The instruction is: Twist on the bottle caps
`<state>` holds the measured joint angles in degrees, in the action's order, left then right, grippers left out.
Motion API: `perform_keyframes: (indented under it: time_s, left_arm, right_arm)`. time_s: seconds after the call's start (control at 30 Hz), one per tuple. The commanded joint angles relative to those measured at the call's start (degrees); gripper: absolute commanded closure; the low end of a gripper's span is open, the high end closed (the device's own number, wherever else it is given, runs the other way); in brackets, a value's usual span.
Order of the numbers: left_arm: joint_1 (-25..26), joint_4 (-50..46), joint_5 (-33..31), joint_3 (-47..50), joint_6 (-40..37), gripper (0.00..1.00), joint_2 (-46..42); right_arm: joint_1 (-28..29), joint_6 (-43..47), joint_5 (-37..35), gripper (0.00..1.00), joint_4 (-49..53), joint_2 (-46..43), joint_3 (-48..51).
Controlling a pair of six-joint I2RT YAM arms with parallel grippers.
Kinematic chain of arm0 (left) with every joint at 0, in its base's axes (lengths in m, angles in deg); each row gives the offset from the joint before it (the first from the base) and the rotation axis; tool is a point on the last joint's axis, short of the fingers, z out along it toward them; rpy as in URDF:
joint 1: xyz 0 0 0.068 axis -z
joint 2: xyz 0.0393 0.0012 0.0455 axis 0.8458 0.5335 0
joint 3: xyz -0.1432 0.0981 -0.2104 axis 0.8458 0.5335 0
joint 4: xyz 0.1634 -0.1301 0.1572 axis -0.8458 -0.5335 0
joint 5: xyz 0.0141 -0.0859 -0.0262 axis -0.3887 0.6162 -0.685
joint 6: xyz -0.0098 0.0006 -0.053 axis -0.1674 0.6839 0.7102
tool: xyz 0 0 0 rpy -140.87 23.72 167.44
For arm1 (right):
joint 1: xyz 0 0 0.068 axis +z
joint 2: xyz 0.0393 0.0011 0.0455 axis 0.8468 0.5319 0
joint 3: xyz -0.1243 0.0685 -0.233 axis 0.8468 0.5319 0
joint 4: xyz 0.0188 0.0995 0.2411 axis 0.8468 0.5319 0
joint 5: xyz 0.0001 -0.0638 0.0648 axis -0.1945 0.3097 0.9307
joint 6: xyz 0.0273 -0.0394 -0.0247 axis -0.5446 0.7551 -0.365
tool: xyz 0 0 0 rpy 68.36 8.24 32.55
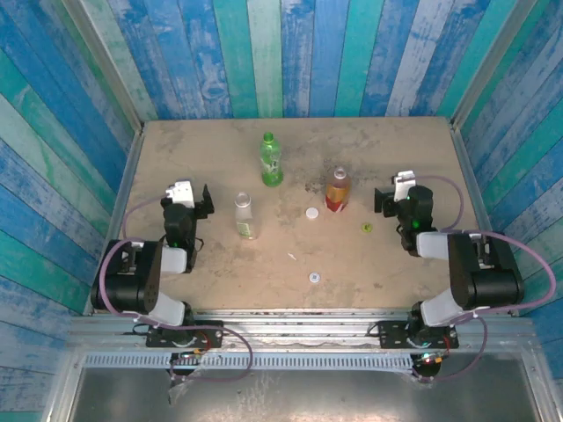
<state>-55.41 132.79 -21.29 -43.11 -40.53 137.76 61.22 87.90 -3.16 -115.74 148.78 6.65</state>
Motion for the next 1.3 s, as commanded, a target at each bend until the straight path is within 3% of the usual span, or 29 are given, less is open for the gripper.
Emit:
perform_keyframes:
  time_s: [0.0, 1.1, 1.27]
  left_arm:
    - [0.03, -0.32, 0.56, -0.79, -0.64, 0.06, 1.11]
    - [-0.59, -0.26, 1.61, -0.77, -0.59, 0.06, 0.82]
    - [0.57, -11.37, -1.57, -3.06, 0.18, 0.06, -6.7]
  right_arm:
    - [0.28, -0.05, -0.16, 0.0, -0.83, -0.25, -0.25]
    - [0.19, -0.18, -0.12, 0.0, -1.01, -0.3, -0.17]
    - [0.73, 1.21, 1.59, 0.0, 1.75, -5.05, 0.22]
